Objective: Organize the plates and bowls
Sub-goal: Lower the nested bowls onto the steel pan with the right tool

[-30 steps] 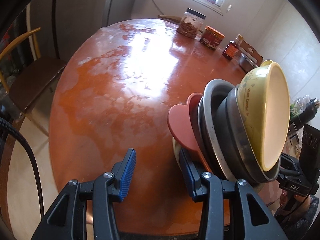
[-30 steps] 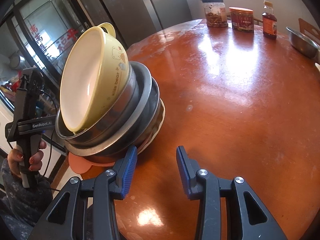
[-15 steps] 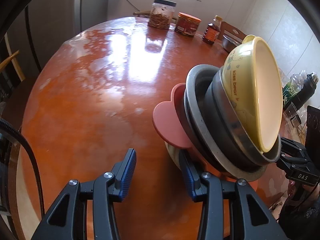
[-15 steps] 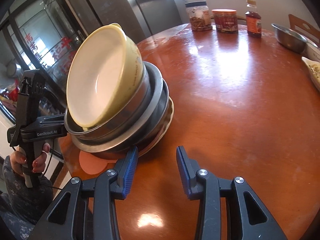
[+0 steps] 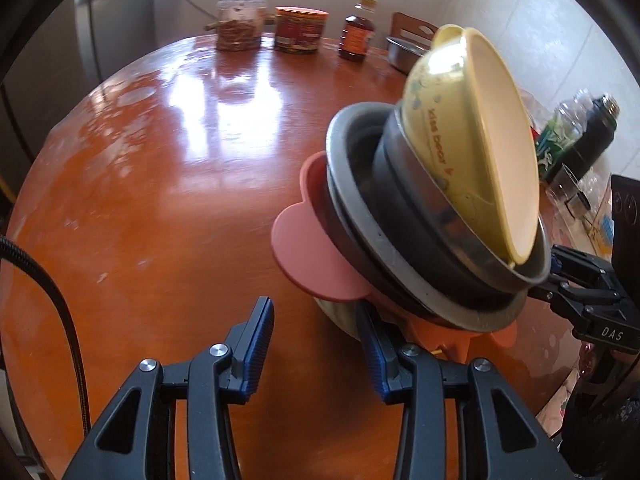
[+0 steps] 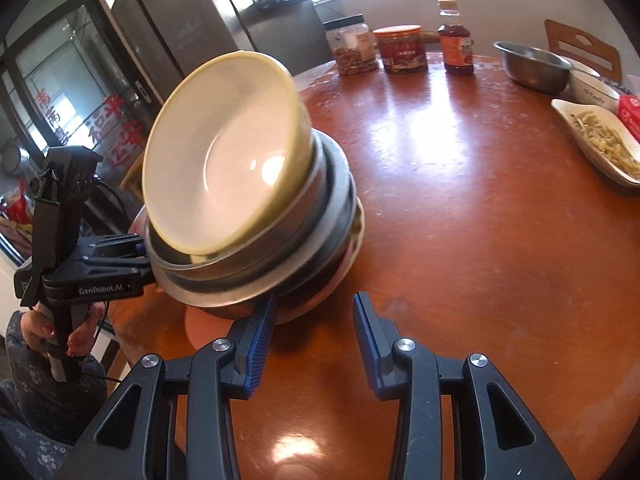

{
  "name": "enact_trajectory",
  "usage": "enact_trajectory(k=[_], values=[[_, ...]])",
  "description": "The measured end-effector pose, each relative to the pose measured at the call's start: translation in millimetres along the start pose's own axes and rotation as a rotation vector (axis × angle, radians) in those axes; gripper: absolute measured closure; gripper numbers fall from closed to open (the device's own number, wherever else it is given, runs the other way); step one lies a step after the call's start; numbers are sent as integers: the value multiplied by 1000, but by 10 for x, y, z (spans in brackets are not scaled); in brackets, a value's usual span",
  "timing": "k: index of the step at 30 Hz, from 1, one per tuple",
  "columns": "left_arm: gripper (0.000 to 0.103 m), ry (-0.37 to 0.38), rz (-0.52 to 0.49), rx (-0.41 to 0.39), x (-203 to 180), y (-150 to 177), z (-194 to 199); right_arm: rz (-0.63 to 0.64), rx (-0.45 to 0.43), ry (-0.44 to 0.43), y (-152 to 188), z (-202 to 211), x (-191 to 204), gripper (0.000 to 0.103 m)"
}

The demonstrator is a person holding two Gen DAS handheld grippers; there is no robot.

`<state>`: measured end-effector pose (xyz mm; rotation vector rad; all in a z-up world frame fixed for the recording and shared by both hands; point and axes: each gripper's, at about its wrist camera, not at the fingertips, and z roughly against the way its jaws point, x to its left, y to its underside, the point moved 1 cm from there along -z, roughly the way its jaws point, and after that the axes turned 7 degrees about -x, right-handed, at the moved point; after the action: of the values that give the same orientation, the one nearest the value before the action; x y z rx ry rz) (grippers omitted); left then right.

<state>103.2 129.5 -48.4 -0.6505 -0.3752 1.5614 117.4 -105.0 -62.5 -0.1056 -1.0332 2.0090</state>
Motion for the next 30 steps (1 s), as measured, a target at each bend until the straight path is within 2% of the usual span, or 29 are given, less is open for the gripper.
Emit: enact_trajectory(k=[16,30], values=[[61,30,-67,32,-538,-123,-257,-49,-30,82,55,297,-346,61],[58,-1,-67,13,-673,-76,-213,-72,-52,128,96,462,-347,61]])
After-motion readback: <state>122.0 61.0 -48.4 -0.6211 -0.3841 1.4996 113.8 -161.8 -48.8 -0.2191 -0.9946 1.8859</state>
